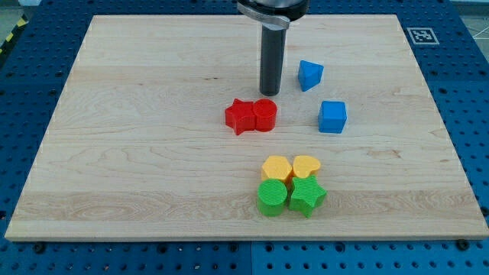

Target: Move the blue triangle to the top right

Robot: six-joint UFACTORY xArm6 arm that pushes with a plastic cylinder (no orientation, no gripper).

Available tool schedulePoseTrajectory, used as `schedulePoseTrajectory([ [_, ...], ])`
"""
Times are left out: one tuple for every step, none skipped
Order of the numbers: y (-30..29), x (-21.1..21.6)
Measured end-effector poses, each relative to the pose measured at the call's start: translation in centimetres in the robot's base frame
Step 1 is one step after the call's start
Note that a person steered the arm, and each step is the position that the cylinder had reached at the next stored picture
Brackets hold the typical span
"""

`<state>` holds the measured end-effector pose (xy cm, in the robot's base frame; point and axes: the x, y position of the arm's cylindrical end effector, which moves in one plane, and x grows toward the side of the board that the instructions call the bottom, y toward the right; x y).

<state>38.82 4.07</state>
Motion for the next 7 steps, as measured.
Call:
schedulePoseTrajectory([
  [1.2, -0.4],
  [3.5, -1.1],
  [5.4, -1.3],
  [7.9, -1.4],
  [9.2, -2.2],
  [9.2, -3.6],
  [10.0, -4.7],
])
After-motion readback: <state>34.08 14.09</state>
